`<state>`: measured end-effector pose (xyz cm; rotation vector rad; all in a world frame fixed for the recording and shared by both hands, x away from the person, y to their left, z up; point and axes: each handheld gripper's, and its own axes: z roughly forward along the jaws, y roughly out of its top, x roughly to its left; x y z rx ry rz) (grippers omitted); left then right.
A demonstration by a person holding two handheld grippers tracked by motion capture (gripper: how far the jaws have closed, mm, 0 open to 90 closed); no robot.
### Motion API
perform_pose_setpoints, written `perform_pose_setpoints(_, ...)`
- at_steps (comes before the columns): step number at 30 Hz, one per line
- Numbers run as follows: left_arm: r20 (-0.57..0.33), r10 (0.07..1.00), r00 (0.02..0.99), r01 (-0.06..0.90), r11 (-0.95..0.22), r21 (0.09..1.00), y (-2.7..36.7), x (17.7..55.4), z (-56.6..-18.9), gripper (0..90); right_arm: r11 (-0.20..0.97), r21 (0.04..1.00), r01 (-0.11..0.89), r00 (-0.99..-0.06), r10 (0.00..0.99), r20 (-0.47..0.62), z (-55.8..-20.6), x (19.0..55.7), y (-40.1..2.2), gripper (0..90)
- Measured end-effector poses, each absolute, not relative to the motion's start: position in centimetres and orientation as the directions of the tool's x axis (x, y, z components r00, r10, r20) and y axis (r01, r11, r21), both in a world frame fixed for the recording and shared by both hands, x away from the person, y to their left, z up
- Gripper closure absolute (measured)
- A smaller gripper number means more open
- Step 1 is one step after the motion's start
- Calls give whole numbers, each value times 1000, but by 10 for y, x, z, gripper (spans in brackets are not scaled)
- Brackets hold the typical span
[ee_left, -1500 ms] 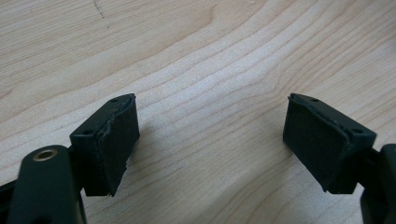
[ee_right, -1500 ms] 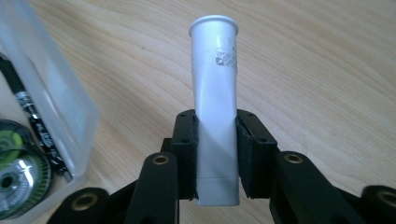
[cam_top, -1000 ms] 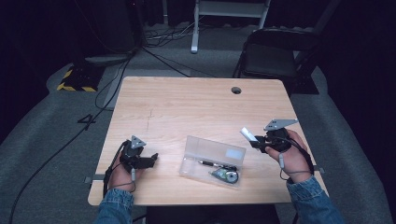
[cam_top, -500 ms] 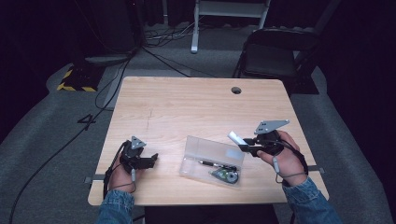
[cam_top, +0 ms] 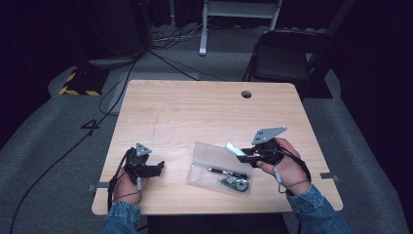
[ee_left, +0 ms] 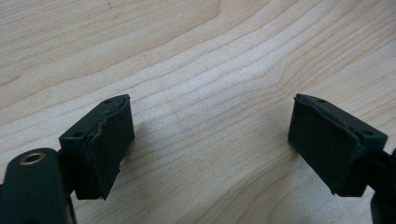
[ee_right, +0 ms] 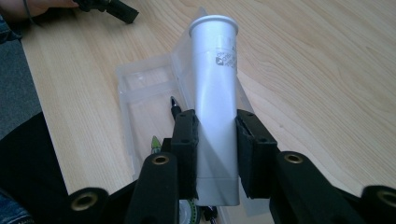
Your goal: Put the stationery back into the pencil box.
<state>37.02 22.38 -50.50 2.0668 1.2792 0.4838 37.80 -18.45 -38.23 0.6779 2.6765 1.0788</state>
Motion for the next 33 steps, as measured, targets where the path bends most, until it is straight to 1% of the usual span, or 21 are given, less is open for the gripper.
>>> perform_pose_setpoints(20,-26,887,461,649,-317,692,224,368,-505,143,697,659,281,-931,365,10,-397,378,-146,711)
perform_pose_setpoints(21,-27,889,457,653,-314,689,224,368,-505,135,697,659,282,-931,365,12,-398,378,-145,711)
perform_pose_setpoints(24,-27,893,450,670,-317,671,223,370,-506,36,709,653,265,-939,345,7,-403,378,-141,711)
perform_pose_setpoints(26,-30,899,436,679,-307,667,223,370,-507,1,713,650,262,-941,338,8,-405,378,-138,711)
perform_pose_setpoints(33,-30,899,437,679,-307,667,223,370,-507,1,733,631,255,-949,314,18,-413,378,-130,711)
